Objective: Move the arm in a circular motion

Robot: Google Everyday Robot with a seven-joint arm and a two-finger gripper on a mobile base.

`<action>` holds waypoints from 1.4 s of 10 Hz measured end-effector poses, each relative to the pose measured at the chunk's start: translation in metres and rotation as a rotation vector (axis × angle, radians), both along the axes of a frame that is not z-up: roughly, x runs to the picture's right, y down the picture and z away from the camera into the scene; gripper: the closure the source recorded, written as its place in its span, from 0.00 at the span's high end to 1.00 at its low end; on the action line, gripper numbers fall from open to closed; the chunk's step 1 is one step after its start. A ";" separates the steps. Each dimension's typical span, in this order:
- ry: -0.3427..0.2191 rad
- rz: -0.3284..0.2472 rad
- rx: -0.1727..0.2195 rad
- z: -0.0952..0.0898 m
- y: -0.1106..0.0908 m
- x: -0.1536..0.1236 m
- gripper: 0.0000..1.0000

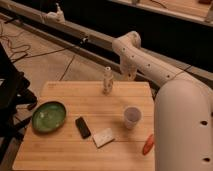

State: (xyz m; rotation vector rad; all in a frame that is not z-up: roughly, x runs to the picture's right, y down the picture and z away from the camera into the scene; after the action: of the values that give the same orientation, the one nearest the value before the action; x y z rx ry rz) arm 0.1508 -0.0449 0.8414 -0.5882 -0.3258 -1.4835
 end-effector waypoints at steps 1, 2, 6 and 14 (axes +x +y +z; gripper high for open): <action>-0.052 -0.001 -0.016 -0.008 0.010 -0.014 0.00; -0.092 0.003 -0.025 -0.017 0.017 -0.021 0.00; -0.197 0.101 0.021 -0.064 0.025 -0.002 0.00; -0.044 0.289 0.164 -0.054 -0.042 0.088 0.00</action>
State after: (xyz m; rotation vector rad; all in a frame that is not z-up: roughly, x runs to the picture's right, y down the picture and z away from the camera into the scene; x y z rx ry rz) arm 0.2386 -0.0869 0.7873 -0.3601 -0.3060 -1.2312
